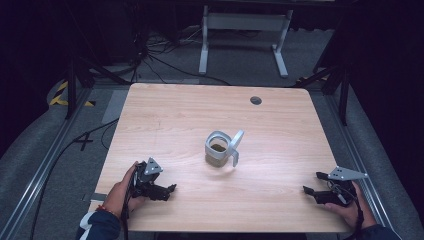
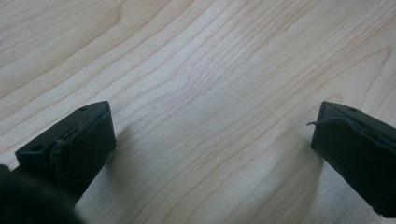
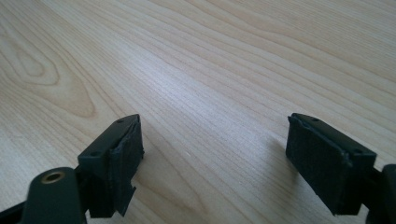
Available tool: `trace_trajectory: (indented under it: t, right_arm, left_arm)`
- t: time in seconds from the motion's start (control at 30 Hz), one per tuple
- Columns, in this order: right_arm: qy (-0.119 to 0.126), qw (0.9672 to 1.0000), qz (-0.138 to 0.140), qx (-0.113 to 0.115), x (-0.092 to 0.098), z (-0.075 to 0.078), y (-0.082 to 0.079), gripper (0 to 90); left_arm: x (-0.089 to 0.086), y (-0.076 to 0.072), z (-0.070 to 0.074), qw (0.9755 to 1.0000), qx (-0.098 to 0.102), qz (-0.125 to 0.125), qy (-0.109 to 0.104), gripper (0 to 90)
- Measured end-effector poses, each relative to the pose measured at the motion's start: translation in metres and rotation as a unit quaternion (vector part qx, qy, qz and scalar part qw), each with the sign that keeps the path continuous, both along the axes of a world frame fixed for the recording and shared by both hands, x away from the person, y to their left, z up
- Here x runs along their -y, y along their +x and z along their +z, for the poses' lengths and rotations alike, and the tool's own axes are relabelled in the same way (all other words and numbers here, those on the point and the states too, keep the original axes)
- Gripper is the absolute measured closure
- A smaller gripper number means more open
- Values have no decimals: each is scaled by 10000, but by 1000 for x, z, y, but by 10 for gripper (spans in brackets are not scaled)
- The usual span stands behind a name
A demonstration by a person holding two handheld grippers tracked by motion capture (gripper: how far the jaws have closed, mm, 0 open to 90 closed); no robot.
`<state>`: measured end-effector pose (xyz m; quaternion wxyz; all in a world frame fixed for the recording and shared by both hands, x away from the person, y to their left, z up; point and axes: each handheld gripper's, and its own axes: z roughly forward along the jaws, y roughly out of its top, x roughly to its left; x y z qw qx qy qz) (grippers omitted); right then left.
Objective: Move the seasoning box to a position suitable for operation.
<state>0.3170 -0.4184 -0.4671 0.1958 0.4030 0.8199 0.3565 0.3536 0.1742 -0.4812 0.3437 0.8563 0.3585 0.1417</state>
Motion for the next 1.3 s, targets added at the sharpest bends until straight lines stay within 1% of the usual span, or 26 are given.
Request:
trace_trajectory:
  t: [0.03, 0.13, 0.23, 0.27, 0.3, 0.33, 0.37, 0.4, 0.43, 0.53, 0.57, 0.6, 0.63, 0.67, 0.7, 0.77, 0.8, 0.83, 0.87, 0.9, 1.0, 1.17, 1.23, 1.3]
  right_arm:
    - [-3, 10000, 0, 3, 0, 0, 0, 188]
    - [0, 10000, 9, -1, 0, 0, 0, 187]
    - [-4, 10000, 25, -1, 0, 0, 1, 188]
    - [-28, 10000, 32, 6, 0, 0, 1, 190]
    - [-41, 10000, 34, 8, 0, 1, 1, 196]
    - [-80, 10000, -1, 25, 0, 1, 1, 220]
    - [-80, 10000, -1, 25, 0, 1, 1, 220]
    - [-106, 9999, -75, 59, 0, 2, 1, 250]
    - [-95, 9999, -119, 44, 1, 3, 1, 276]
    - [-48, 9998, -161, 42, 3, 6, 2, 384]
    - [14, 9999, -134, 72, 3, 8, 2, 442]
    - [133, 9998, -92, 129, 3, 11, 2, 495]
    - [190, 9996, -96, 158, 3, 13, 2, 526]
    - [190, 9996, -88, 182, 2, 16, 2, 591]
    - [254, 9994, -35, 220, 0, 19, 2, 668]
    - [234, 9993, -13, 302, -3, 24, 3, 744]
    - [230, 9992, -11, 340, -4, 26, 3, 774]
    - [262, 9989, 38, 379, -7, 28, 4, 813]
    - [262, 9989, 38, 379, -7, 28, 4, 813]
    - [271, 9985, 133, 450, -10, 32, 5, 855]
    - [286, 9979, 216, 543, -16, 37, 7, 893]
    - [424, 9959, 413, 678, -26, 47, 10, 899]
    - [436, 9950, 488, 751, -31, 51, 11, 899]
    - [477, 9942, 566, 775, -36, 54, 13, 900]
  left_arm:
    - [0, 0, 0, 10000, 26, -18, 42, 1]
    - [0, 0, 0, 10000, -40, 2, -29, 1]
    - [0, 0, 0, 10000, -41, -1, -29, 1]
    - [0, 0, 0, 10000, -24, -30, 0, 1]
    - [-1, 0, 0, 10000, -1, -54, -17, 1]
    - [-1, 0, 0, 10000, -68, -47, -45, 1]
    - [-1, 0, 0, 10000, -68, -47, -45, 1]
    - [-1, -1, 0, 10000, -55, -36, -51, 1]
    - [-1, -1, 0, 10000, -62, -22, -43, 2]
    - [-1, -2, 0, 10000, -80, -11, -43, 2]
    - [-2, -1, 0, 10000, -69, -42, -26, 2]
    - [-2, -1, 0, 10000, -60, -62, -38, 2]
    - [-2, -1, 0, 9999, -56, -78, -31, 1]
    - [-2, 0, 0, 9999, -57, -83, -26, 2]
    - [-2, 0, 0, 9999, -56, -100, -24, 1]
    - [-2, 1, 0, 9999, -70, -143, -43, 1]
    - [-2, 1, 0, 9999, -29, -137, -26, 0]
    - [-2, 1, 0, 9999, -29, -142, -26, 0]
    - [-2, 1, 0, 9999, -29, -142, -26, 0]
    - [-2, 1, 0, 9999, -27, -146, -24, 0]
    - [-2, 1, 0, 9999, -28, -146, -24, 0]
    - [-2, 1, 0, 9999, -28, -145, -26, 0]
    - [-2, 1, 0, 9999, -30, -144, -30, 0]
    - [-2, 1, 0, 9999, -24, -147, -37, 0]
